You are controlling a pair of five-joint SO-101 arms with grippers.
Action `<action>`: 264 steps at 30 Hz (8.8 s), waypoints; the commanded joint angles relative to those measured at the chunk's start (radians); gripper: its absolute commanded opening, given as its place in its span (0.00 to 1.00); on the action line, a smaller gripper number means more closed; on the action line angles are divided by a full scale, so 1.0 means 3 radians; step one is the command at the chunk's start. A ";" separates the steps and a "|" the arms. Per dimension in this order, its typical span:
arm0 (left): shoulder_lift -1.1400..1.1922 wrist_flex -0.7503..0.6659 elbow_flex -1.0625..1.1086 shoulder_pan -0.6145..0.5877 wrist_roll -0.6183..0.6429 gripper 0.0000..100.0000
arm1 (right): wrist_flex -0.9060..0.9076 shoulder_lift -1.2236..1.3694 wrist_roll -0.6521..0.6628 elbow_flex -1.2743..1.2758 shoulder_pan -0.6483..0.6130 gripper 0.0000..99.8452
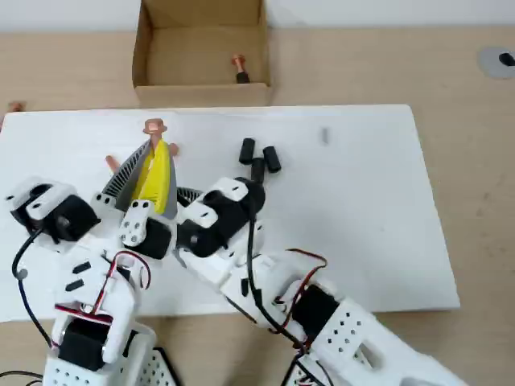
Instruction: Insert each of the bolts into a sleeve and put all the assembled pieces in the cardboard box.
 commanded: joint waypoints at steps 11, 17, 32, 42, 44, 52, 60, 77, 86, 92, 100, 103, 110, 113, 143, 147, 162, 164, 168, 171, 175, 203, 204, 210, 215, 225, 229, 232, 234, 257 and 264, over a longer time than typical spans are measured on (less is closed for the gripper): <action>-0.0033 0.0962 -0.0747 0.0036 -0.0501 0.01 | -0.0066 -0.0074 -0.0215 -0.0054 0.0534 0.01; -0.0033 0.1166 -0.0859 0.0051 -0.0501 0.01 | -0.0066 -0.0074 -0.0215 -0.0054 0.0540 0.01; -0.0033 0.1166 -0.0880 0.0026 -0.0900 0.01 | 0.0148 -0.0105 -0.0215 -0.0059 0.0284 0.01; -0.0018 0.1166 -0.0875 0.0026 -0.1074 0.01 | 0.0148 -0.0105 -0.0205 -0.0054 0.0269 0.01; -0.0018 0.1187 -0.0854 0.0051 -0.1289 0.01 | 0.0148 -0.0105 -0.0205 -0.0054 0.0269 0.01; -0.0013 0.1166 -0.0859 0.0046 -0.1381 0.01 | 0.0148 -0.0105 -0.0189 -0.0043 0.0125 0.01; -0.0008 0.1171 -0.0854 0.0046 -0.1360 0.01 | 0.0148 -0.0100 -0.0189 -0.0038 0.0125 0.01; -0.0013 0.1166 -0.0900 -0.0230 -0.0701 0.13 | 0.0148 -0.0079 -0.0189 -0.0038 0.0125 0.01; -0.0008 0.1192 -0.1084 -0.0230 -0.0701 0.13 | 0.0148 -0.0079 -0.0189 -0.0038 0.0125 0.01; -0.0008 0.1171 -0.1141 -0.0481 -0.0701 0.13 | 0.0148 -0.0079 -0.0189 -0.0038 0.0125 0.01; -0.0008 0.1422 -0.1187 -0.0655 -0.0660 0.13 | 0.0148 -0.0079 -0.0189 -0.0038 0.0125 0.01; -0.0008 0.1703 -0.1279 -0.0481 -0.0491 0.18 | 0.0148 -0.0079 -0.0189 -0.0033 0.0125 0.01; 0.0003 0.2066 -0.1453 -0.0353 -0.0430 0.20 | 0.0148 -0.0079 -0.0189 -0.0033 0.0125 0.01; 0.0003 0.2066 -0.1468 -0.0363 -0.0445 0.20 | 0.0153 -0.0079 -0.0184 -0.0033 0.0125 0.01; 0.0003 0.1974 -0.1151 -0.0445 -0.0834 0.20 | 0.0153 -0.0074 -0.0184 -0.0028 0.0130 0.01; 0.0008 0.1908 -0.1105 -0.0414 -0.0629 0.20 | 0.0215 -0.0074 -0.0184 -0.0033 0.0130 0.01; 0.1031 0.1289 -0.1284 -0.0113 -0.0363 0.20 | 0.0276 -0.0074 -0.0184 -0.0038 0.0130 0.01; 0.1077 0.1289 -0.1320 -0.0046 -0.0353 0.20 | 0.0276 -0.0074 -0.0184 -0.0038 0.0130 0.01; 0.1133 0.1263 -0.1335 -0.0005 -0.0363 0.20 | 0.0271 -0.0074 -0.0184 -0.0038 0.0130 0.01; 0.1123 0.1258 -0.1340 -0.0005 -0.0378 0.15 | 0.0271 -0.0074 -0.0184 -0.0033 0.0130 0.01; 0.1133 0.1227 -0.1442 0.0061 -0.0849 0.01 | 0.0271 -0.0074 -0.0184 -0.0033 0.0130 0.01; 0.1138 0.1811 -0.1877 0.0230 -0.1238 0.01 | 0.0041 -0.0100 0.0097 -0.0187 0.0130 0.01; 0.1138 0.1816 -0.1897 0.0230 -0.1238 0.01 | -0.0056 -0.0100 0.0174 -0.0161 0.0136 0.01; 0.1138 0.1826 -0.1897 0.0225 -0.1238 0.01 | -0.0465 -0.0100 0.0338 0.0059 0.0136 0.01; 0.1138 0.1826 -0.1887 0.0230 -0.1238 0.01 | -0.0471 -0.0100 0.0338 0.0090 0.0130 0.01; 0.1230 0.1805 -0.1718 0.0445 -0.1355 0.01 | -0.0465 -0.0105 0.0322 0.0084 0.0130 0.01; 0.1337 0.1800 -0.1790 0.0440 -0.1355 0.01 | -0.0465 -0.0105 0.0322 0.0090 0.0130 0.01; 0.1358 0.1795 -0.1872 0.0312 -0.1335 0.05 | -0.0455 -0.0105 0.0322 0.0090 0.0130 0.01; 0.1353 0.1713 -0.1836 0.0159 -0.1181 0.15 | -0.0450 -0.0105 0.0322 0.0090 0.0130 0.01; 0.1363 0.2148 -0.2506 -0.0736 -0.0143 0.24 | -0.0399 0.0202 0.0312 -0.0090 0.0642 0.01; 0.1363 0.2685 -0.2327 -0.1570 -0.0788 0.24 | -0.0399 0.1327 0.0307 -0.1235 0.1179 0.01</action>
